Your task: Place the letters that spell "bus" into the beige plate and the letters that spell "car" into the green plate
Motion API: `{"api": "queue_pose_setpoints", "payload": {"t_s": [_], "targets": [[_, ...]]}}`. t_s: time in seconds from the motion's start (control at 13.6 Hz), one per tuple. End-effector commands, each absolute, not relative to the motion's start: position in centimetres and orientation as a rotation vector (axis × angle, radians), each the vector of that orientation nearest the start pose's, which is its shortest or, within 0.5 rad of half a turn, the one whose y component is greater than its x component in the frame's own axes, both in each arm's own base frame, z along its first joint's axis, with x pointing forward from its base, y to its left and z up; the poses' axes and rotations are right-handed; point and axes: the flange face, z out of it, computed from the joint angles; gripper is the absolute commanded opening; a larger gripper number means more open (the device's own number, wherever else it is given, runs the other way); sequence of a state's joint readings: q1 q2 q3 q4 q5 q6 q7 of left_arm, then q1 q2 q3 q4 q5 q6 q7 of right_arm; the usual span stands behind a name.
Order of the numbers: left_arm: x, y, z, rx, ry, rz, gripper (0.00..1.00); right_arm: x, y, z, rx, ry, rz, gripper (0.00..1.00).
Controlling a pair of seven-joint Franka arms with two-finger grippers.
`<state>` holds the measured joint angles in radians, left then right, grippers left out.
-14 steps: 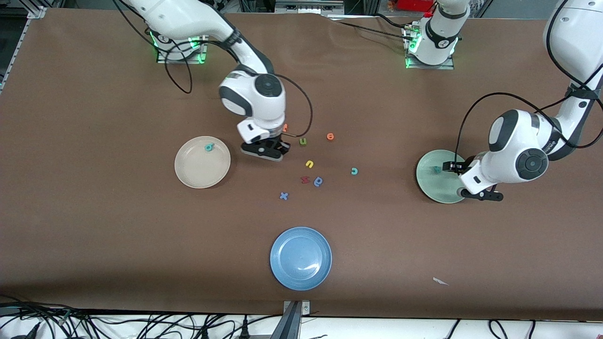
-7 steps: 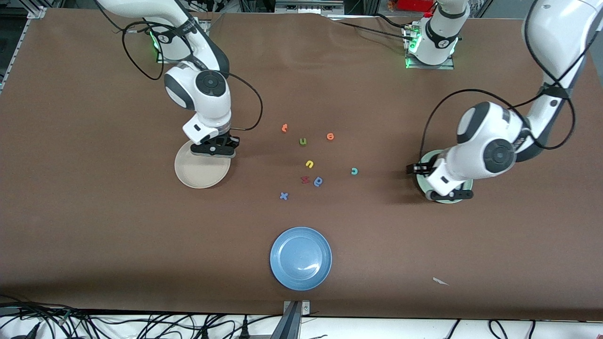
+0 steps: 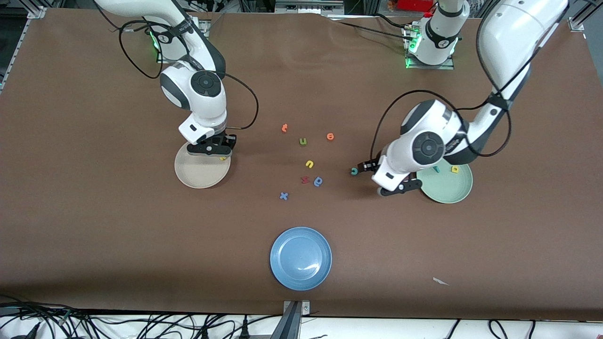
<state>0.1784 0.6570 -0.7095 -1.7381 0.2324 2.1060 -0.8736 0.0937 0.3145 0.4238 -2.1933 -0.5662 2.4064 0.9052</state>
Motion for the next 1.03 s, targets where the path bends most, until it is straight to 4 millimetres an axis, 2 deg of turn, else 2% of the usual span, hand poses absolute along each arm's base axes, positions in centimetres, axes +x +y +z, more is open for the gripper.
{"api": "queue_pose_setpoints", "payload": {"t_s": [0.0, 0.15, 0.29, 0.51, 0.73, 0.95], "targets": [[58.6, -30.9, 23.9, -3.153, -0.537, 0.336, 0.85, 47.7, 26.9, 25.7, -3.322, -0.037, -0.215, 0.90], [57.9, -32.2, 22.1, -3.125, -0.547, 0.324, 0.85, 49.2, 28.8, 27.8, -3.228, 0.116, -0.189, 0.91], [57.9, -32.4, 21.0, -3.132, -0.549, 0.320, 0.85, 50.1, 32.4, 28.9, -3.137, 0.200, -0.138, 0.92], [57.4, -33.0, 19.8, -3.128, -0.538, 0.340, 0.81, 50.5, 37.5, 27.8, -3.072, 0.380, -0.114, 0.92], [57.1, -32.6, 19.0, -3.111, -0.519, 0.340, 0.65, 50.5, 40.6, 26.3, -3.046, 0.543, -0.119, 0.92], [56.6, -32.9, 18.1, -3.101, -0.505, 0.356, 0.61, 51.1, 43.0, 25.7, -3.000, 0.667, -0.130, 0.92]]}}
